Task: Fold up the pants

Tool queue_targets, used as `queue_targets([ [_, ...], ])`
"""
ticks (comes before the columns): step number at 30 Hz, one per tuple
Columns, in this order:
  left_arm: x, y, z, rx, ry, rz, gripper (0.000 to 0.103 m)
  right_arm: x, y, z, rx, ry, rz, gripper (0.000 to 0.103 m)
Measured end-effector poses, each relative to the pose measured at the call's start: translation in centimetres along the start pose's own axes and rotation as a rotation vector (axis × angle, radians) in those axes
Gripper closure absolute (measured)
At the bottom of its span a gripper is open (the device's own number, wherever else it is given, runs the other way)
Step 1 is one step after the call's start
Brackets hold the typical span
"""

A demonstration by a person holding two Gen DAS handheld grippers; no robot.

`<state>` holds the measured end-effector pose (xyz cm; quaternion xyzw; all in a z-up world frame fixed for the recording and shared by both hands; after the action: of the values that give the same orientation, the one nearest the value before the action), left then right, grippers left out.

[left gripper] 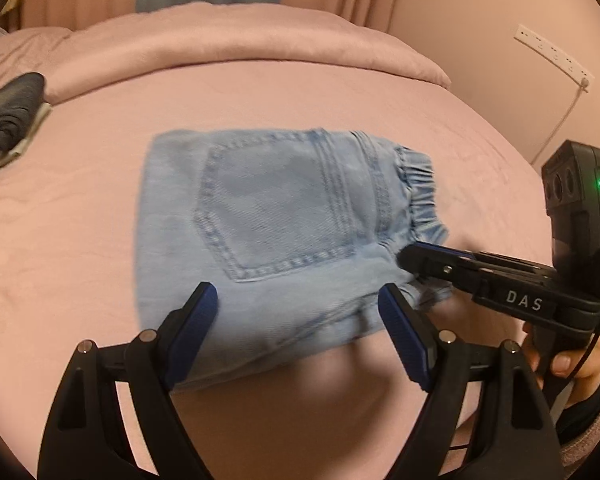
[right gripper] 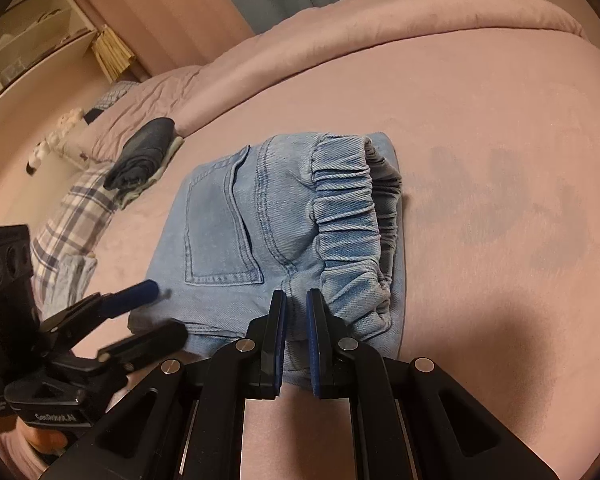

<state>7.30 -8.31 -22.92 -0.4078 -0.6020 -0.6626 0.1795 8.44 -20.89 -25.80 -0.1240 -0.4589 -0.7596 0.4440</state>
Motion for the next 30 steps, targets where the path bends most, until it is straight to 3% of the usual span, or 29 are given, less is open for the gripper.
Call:
queue_targets([
  [11, -0.7, -0.2, 3.5, 0.088, 0.037, 0.016, 0.02, 0.1, 0.1, -0.1, -0.017, -0.009, 0.009, 0.095],
  [20, -0.7, 0.5, 3.7, 0.123, -0.011, 0.02, 0.02, 0.2, 0.3, 0.4, -0.001, -0.053, 0.031, 0.095],
  [22, -0.3, 1.2, 3.8, 0.152, -0.061, 0.007, 0.02, 0.2, 0.3, 0.6, 0.008, -0.067, 0.039, 0.094],
  [30, -2.2, 6.2, 2.9, 0.159, -0.096, -0.016, 0.02, -0.1, 0.0, 0.9, 0.008, -0.088, 0.029, 0.094],
])
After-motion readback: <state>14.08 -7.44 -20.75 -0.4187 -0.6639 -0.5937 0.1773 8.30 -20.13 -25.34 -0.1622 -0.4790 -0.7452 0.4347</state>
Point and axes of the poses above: each gripper's, at about its wrist camera, not at the fingertips, and x roughly against the way its jaws point, z to its left, y to its top, the point moved 9 cm from there along -x, roughly the way its jaws point, and after that the axes turned 8 degrees about y, right-handed, at the moved point
